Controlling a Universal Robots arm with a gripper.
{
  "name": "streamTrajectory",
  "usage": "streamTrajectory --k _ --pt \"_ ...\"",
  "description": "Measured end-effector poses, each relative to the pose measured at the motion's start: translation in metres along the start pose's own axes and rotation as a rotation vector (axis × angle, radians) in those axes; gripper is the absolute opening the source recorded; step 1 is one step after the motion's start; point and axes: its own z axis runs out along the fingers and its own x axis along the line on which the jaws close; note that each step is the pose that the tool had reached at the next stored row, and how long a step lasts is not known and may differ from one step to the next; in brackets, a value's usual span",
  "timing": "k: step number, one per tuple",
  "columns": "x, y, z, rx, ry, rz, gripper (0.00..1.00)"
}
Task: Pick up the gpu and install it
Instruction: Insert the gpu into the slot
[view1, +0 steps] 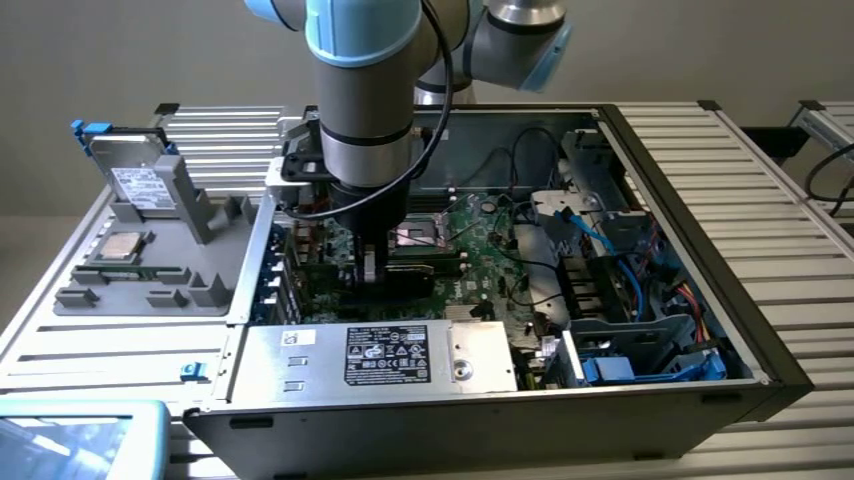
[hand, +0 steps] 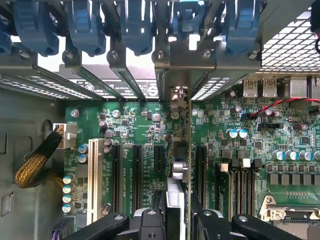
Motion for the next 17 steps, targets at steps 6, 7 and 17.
streamTrajectory --k 6,7,17 --pt "0.0 0.0023 0.0009 0.0029 0.0 -0.001 0.29" --pt "0.0 0.0023 0.0011 0.0029 0.0001 -0.001 0.29" --pt "0.0 0.0034 0.0022 0.0045 -0.0003 -0.003 0.29"
